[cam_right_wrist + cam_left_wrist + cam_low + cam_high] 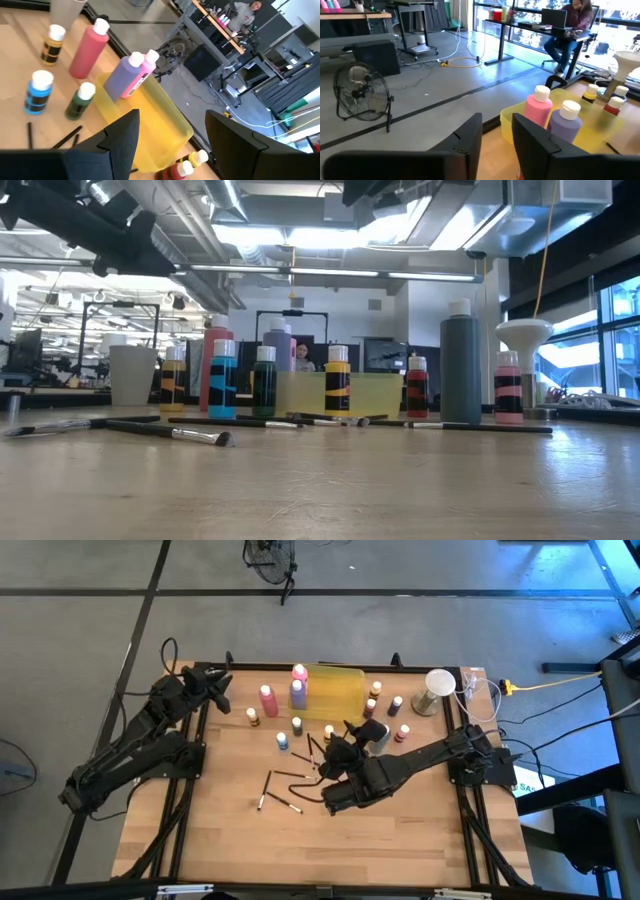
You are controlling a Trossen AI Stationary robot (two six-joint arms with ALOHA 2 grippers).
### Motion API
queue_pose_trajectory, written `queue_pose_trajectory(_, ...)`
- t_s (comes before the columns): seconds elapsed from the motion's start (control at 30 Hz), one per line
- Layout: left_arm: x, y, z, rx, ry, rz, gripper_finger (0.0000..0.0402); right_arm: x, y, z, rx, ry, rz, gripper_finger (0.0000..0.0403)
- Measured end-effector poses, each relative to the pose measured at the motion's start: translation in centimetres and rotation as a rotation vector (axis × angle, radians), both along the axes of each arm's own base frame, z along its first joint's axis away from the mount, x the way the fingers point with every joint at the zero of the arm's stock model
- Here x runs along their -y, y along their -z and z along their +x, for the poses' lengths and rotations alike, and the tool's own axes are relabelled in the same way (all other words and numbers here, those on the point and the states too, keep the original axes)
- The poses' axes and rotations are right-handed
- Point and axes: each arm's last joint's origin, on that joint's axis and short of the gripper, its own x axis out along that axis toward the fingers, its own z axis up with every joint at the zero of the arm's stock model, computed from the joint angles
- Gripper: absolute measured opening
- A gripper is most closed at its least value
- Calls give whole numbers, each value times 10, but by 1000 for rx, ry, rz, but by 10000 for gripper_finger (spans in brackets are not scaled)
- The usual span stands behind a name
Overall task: Pick & Place Paint Supplies
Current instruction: Put the small dark yellow paint bottle into the yellow bin
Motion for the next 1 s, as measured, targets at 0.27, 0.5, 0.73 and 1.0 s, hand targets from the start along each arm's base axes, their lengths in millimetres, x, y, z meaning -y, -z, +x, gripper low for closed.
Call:
queue_pose_trajectory(0.27,-1,1,0,42,-38,-38,182,-12,0,-4,-8,-35,14,228)
queue_pose_trajectory(0.5,0,1,1,62,19,-54,198,-13,1,-5,-119,-81,-32,228)
queue_pose_trajectory(0.73,1,1,2,57,75,-53,195,-14,1,-6,-168,-100,-30,228)
queue_pose_trajectory(1.0,4,3,4,30,185,-63,196,-13,1,-5,-168,-99,-30,229)
